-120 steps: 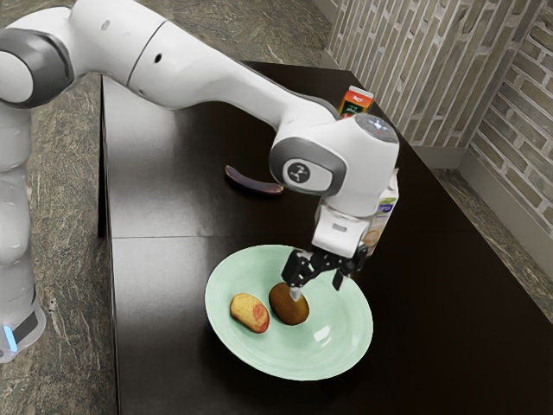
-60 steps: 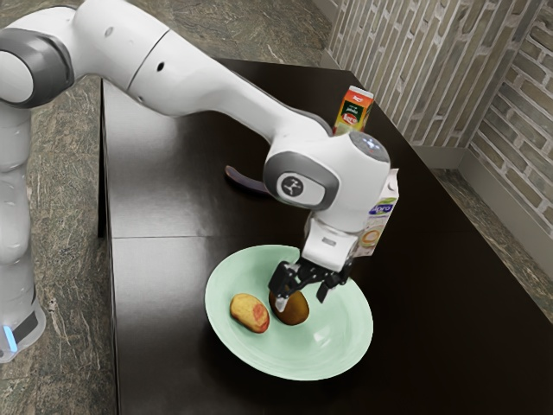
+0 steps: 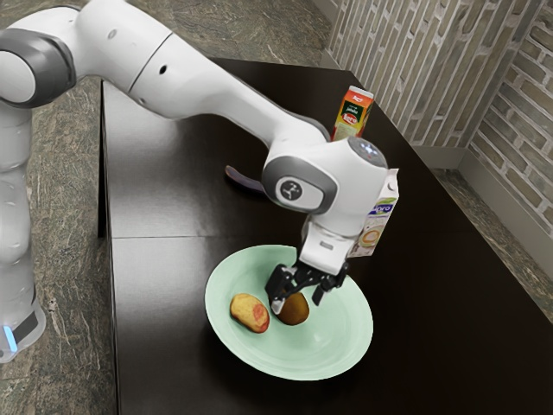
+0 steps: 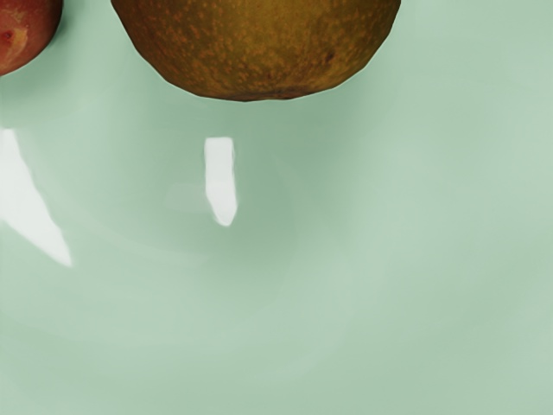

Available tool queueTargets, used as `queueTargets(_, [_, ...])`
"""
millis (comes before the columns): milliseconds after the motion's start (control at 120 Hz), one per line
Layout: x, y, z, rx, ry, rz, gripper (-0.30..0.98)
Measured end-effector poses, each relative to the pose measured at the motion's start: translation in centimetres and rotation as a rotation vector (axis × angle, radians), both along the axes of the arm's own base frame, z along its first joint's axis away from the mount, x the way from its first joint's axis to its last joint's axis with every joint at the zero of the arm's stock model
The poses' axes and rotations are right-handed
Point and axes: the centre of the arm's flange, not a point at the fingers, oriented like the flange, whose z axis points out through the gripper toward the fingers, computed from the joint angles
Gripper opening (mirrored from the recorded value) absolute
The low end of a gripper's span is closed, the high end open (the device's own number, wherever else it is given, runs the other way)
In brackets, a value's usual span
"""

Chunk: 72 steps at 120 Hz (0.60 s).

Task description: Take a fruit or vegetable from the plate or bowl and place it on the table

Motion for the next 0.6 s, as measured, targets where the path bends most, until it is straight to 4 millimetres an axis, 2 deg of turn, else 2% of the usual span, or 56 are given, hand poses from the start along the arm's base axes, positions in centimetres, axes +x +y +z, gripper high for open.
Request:
queueTargets(325, [-0.4,0.1,-1.3,0.001,0.015,0.003,0.69])
queueTargets(600, [-0.3,0.1,-1.4,0.000,0.011,0.005,0.69])
